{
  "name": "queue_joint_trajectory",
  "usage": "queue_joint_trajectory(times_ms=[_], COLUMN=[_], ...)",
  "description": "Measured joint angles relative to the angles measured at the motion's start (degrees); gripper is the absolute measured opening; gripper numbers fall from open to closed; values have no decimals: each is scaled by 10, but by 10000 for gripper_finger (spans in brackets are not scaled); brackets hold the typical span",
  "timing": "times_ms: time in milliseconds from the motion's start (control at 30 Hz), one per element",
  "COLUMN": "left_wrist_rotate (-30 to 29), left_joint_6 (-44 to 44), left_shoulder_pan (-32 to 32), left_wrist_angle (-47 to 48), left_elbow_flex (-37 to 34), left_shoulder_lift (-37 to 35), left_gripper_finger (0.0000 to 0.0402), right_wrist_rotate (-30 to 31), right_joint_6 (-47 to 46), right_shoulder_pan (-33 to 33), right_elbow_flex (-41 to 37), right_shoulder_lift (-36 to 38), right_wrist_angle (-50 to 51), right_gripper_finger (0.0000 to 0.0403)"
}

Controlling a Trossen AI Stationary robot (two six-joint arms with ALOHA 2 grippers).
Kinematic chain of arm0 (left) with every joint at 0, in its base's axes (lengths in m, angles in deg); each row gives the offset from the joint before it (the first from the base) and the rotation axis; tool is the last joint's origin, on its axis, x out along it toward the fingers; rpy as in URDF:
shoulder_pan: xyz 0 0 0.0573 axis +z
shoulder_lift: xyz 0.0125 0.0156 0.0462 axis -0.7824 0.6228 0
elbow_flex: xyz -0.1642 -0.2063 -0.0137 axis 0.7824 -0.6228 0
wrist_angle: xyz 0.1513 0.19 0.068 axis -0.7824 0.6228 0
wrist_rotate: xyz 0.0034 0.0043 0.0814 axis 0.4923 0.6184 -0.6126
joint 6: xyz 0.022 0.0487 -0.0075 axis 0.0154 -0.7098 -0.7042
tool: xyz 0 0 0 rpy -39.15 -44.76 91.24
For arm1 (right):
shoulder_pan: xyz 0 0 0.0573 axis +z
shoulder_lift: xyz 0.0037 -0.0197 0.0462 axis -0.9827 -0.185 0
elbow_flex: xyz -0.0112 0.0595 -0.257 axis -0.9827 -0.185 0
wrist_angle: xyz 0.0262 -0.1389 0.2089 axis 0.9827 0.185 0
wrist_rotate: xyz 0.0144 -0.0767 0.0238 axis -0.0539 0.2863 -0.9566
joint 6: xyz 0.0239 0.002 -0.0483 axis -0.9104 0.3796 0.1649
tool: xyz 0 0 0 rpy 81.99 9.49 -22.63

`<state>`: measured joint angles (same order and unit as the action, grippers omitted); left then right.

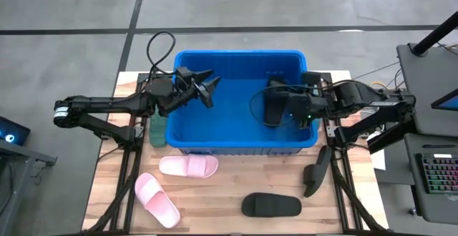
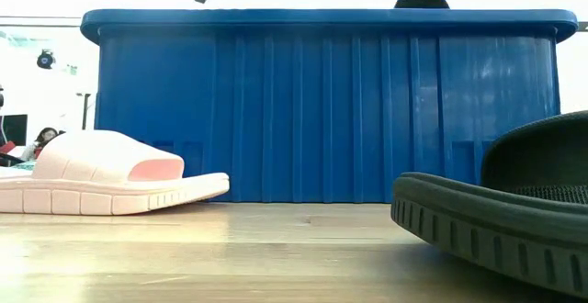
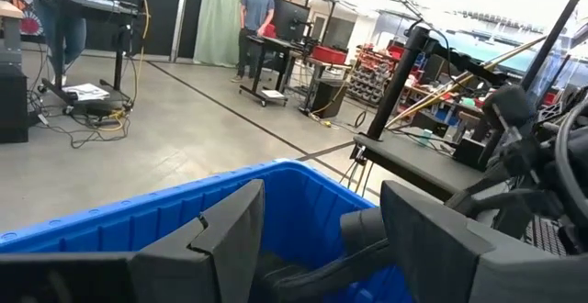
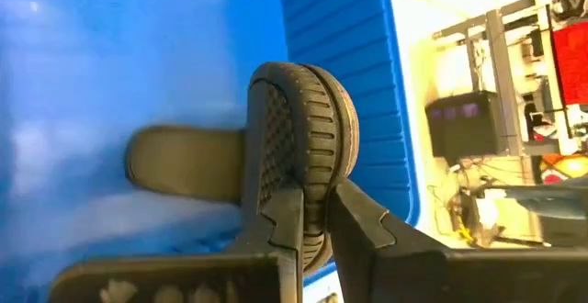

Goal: Pick and place slides into bin
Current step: Put the black slipper into the blue bin

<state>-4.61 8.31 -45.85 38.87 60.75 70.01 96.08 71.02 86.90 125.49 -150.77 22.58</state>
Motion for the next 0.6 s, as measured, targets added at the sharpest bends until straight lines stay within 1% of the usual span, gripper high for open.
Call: queue_joint_trajectory(times_ms=[200,300,433,500,600], left_wrist_rotate=[0,0,0,0,0], left_joint_6=[4,5,5,5,5], left_shoulder_pan=[0,0,0,0,0], left_wrist_angle=[0,0,0,0,0], left_elbow_flex=[0,0,0,0,0], left_shoulder_lift=[0,0,0,0,0], left_gripper_finger=[204,204,204,204,204], right_wrist_rotate=[0,0,0,14,41], right_joint_6=[25,45,58,64,100], right_shoulder_pan=[-7,-20,-45,-53,-62], right_elbow_flex=[9,9,8,8,8], right_shoulder_lift=[-8,-35,-84,-107,-129], right_wrist_angle=[-69,-101,-100,-100,-122], right_gripper_finger=[19,19,19,19,19])
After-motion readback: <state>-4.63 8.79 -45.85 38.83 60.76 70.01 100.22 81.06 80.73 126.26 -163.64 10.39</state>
